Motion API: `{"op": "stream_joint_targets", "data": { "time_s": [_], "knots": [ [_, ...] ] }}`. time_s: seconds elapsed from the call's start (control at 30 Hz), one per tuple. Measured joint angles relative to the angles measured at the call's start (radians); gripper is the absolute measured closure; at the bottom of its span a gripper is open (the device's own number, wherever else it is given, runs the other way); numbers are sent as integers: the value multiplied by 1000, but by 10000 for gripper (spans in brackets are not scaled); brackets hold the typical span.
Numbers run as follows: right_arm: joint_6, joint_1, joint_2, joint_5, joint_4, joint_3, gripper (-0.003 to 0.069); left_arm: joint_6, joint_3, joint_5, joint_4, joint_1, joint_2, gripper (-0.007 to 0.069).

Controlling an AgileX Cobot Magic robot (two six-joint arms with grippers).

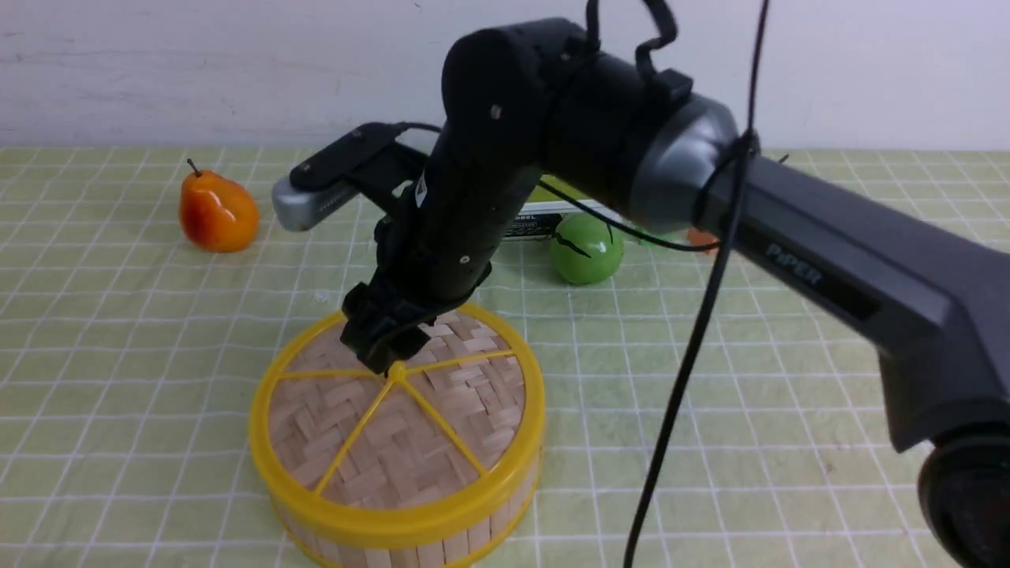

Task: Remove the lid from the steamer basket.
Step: Use the right arm to lift the lid of the steamer

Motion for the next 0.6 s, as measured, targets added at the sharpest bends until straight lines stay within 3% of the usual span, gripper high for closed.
{"op": "stream_joint_targets", "data": {
  "time_s": [0.27, 0.5, 0.6],
  "knots": [
    [20, 0, 38, -2, -12, 0, 228, 0, 0, 0, 0, 0, 0, 386],
    [26, 0, 55, -10, 5, -4, 365, 0, 0, 0, 0, 0, 0, 386],
    [25, 0, 56, -2, 27, -8, 461, 0, 0, 0, 0, 0, 0, 386]
  ]
}}
